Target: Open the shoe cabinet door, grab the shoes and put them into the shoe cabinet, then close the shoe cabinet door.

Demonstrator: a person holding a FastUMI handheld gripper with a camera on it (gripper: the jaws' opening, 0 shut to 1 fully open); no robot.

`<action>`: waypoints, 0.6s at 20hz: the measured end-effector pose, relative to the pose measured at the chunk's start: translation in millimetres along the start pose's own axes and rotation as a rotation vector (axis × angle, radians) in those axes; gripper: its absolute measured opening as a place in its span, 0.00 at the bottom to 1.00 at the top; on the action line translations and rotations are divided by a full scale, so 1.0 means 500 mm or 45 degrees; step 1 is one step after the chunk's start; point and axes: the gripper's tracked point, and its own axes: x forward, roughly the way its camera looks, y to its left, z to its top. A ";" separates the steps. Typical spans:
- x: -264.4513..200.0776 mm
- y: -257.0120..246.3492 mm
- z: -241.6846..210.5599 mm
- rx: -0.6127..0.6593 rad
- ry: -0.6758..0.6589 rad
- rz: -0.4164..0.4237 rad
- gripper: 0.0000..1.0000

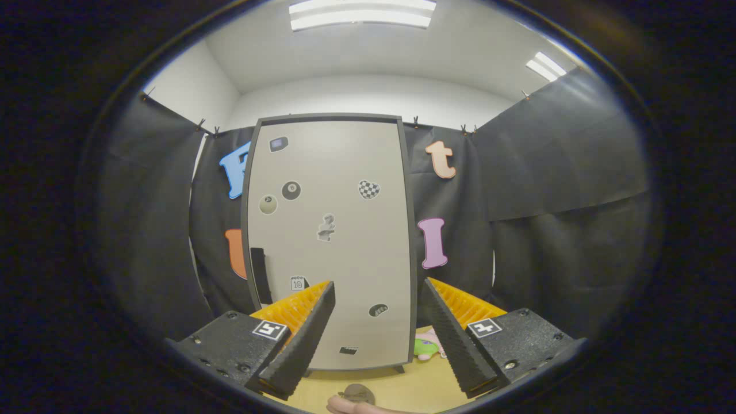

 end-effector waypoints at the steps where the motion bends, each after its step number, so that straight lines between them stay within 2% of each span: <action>1: 0.002 0.003 0.001 -0.003 0.006 0.003 0.99; 7: 0.049 0.052 0.009 0.072 0.046 0.119 0.99; 10: 0.105 0.086 0.033 0.084 0.005 0.171 0.99; 12: 0.147 0.139 0.053 0.090 -0.030 0.249 0.99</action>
